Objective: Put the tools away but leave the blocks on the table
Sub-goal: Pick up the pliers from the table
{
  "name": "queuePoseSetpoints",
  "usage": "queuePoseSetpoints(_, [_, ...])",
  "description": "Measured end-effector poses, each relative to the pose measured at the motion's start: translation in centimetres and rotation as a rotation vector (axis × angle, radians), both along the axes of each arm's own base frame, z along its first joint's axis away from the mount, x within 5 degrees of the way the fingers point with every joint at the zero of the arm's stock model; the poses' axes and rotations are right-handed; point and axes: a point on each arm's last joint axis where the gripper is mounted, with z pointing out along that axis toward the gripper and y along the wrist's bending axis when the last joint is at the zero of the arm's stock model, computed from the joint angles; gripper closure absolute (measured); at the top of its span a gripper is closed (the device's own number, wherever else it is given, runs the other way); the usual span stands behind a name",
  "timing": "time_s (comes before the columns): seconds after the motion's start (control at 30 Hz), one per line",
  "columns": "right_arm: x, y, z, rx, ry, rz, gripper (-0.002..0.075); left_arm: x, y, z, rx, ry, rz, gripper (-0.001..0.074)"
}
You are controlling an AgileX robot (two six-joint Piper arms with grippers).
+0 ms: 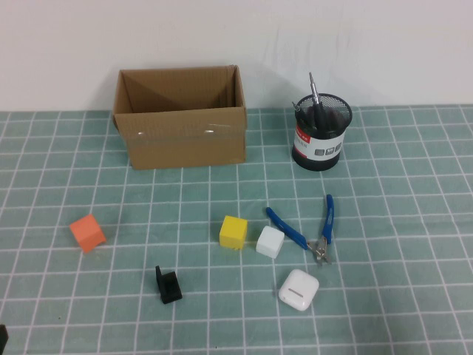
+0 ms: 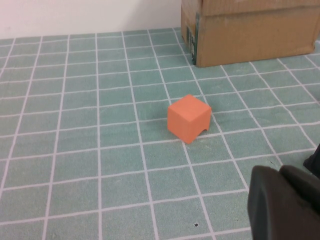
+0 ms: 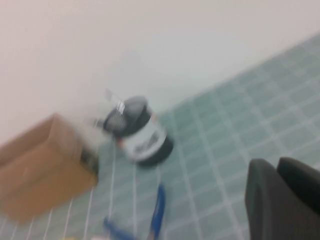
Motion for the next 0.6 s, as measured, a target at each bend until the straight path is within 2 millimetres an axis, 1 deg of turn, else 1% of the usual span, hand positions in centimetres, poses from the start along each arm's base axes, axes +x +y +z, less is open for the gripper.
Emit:
queuePoseSetpoints(0.03, [0.5,0.1,0.6,-0.025,0.055,0.026,0.0729,0.0,0.0,0.0,0.0,0.0,0.0,0.0738])
queuePoseSetpoints(0.1, [2.0,0.4,1.6,-0.083,0.219,0.097,0.0729,0.0,0.0,0.0,0.0,0.0,0.0,0.0738])
queuePoseSetpoints(0.23, [5.1,0.3,2.5,-0.174,0.536,0.212,0.0729,0.0,0.0,0.0,0.0,0.0,0.0,0.0738])
queuePoseSetpoints(0.33, [8.3,0.0,2.3,-0.22,0.704,0.274,0.0729,0.0,0.0,0.0,0.0,0.0,0.0,0.0738])
queuePoseSetpoints(0.4, [10.5,0.3,2.3,-0.245,0.753,0.329,0.0729,0.0,0.0,0.0,0.0,0.0,0.0,0.0738])
queuePoseSetpoints(0.47, [12.5,1.3,2.2,-0.277,0.782,0.39,0.0729,0.0,0.0,0.0,0.0,0.0,0.0,0.0738])
queuePoseSetpoints(0.53, [14.5,2.7,2.3,-0.321,0.791,0.441,0.0729,0.0,0.0,0.0,0.0,0.0,0.0,0.0738])
queuePoseSetpoints(0.6, [16.6,4.9,2.2,-0.389,0.803,0.51,0.0729,0.0,0.0,0.0,0.0,0.0,0.0,0.0738])
